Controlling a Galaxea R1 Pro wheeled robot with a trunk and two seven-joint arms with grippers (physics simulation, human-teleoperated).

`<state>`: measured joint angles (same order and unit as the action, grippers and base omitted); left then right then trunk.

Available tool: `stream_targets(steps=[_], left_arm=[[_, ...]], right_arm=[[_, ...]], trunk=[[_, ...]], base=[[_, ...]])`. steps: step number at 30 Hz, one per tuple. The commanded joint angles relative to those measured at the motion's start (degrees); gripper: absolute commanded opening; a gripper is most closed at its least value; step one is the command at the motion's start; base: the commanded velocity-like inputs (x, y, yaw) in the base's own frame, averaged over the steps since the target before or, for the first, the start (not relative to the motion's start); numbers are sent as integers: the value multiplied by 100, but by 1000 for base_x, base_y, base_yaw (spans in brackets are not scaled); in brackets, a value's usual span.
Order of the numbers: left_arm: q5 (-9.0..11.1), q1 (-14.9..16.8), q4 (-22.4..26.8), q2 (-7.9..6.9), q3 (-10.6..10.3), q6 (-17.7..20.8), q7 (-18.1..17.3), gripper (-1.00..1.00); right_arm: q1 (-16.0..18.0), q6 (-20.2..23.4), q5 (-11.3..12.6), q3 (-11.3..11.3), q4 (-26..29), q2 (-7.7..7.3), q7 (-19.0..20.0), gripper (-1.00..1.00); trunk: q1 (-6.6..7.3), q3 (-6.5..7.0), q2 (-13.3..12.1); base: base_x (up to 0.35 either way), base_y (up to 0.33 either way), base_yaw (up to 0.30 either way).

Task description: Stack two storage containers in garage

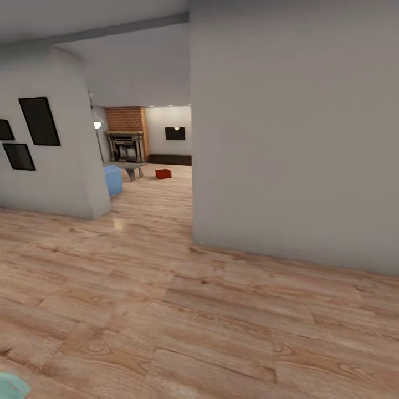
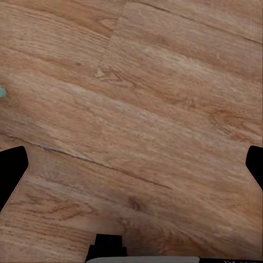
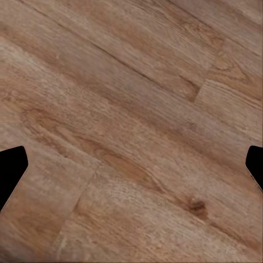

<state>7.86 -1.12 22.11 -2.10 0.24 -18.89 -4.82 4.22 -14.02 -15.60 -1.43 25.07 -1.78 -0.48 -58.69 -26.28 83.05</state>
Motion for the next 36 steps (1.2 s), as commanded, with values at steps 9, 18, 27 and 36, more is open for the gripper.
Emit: stream_targets(steps=[9,18,27,36], left_arm=[[58,-2,7,-1,3,0,-45,100],[58,-2,7,2,3,1,-44,100],[58,-2,6,7,3,-1,-37,100],[58,-2,4,4,3,2,-20,100]], right_arm=[[1,-13,-14,-7,-3,-6,-5,100],[3,-15,-14,-6,-3,-5,-5,100],[0,-13,-14,-6,-3,0,-5,100],[1,-13,-14,-9,-3,-4,-14,100]], trunk=[[-4,-5,2],[-4,-5,2],[-4,-5,2],[-4,-5,2]], base=[[329,0,16],[329,0,1],[329,0,203],[329,0,251]])
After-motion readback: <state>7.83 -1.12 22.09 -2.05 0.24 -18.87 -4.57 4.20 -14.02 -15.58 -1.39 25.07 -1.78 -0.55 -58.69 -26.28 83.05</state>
